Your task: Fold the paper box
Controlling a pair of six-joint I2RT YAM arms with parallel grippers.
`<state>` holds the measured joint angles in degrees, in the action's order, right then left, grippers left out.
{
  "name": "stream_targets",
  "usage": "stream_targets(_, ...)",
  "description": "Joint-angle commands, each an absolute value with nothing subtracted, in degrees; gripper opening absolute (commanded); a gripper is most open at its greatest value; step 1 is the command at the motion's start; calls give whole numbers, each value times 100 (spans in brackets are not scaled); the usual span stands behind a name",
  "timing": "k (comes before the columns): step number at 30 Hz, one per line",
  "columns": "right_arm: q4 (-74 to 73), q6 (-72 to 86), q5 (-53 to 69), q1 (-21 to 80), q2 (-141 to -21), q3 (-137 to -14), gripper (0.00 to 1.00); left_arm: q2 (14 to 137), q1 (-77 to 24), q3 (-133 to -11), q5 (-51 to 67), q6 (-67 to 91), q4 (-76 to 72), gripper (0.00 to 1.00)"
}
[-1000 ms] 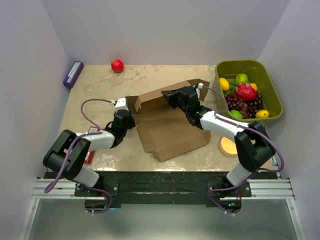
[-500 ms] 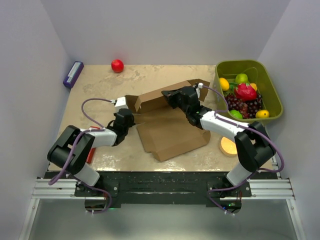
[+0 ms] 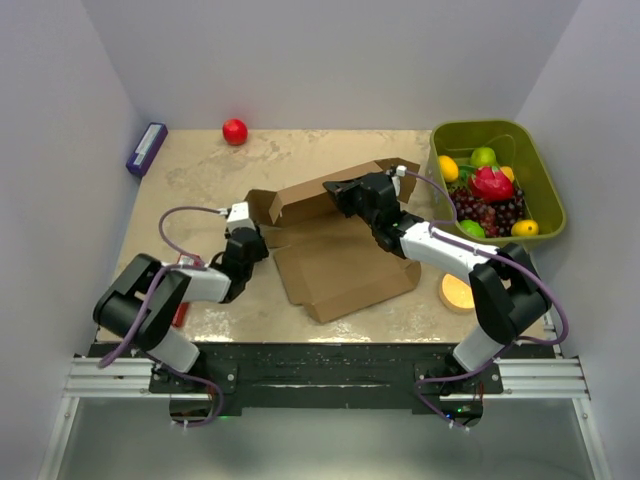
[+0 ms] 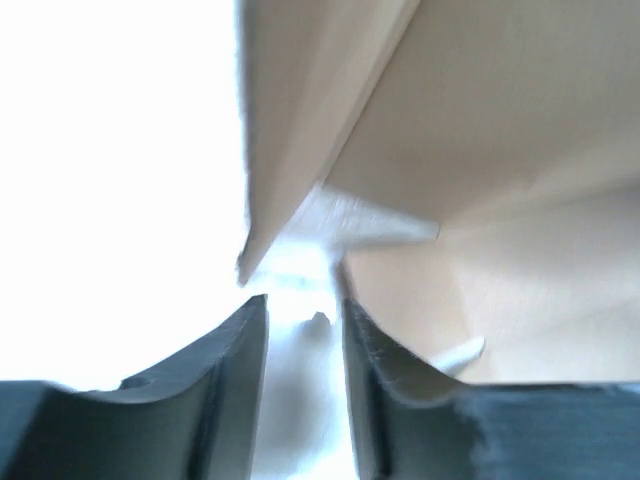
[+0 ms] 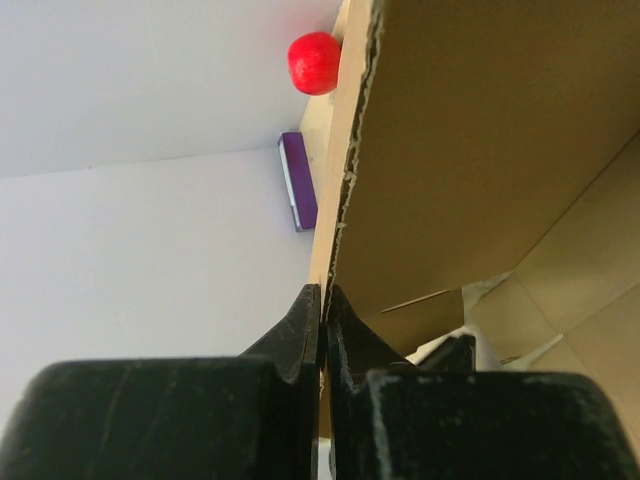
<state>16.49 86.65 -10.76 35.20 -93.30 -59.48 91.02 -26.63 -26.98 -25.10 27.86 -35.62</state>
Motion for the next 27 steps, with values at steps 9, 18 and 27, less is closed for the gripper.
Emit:
stream_targets(9,1432,8543,-1178,3542,-9193,-6047,0,6461,-2759,-1751,-1538,2250,-3077,59)
stream_targets(18,1529,8631,-1186,3542,-9158,-6012,0,6346,-3850,-1485,-1820,2259,-3084,31)
stream_targets(27,1547,8613,-1160,3542,-9035,-5889,0,7899,-3666,-2432,-1477,1916,-3261,27)
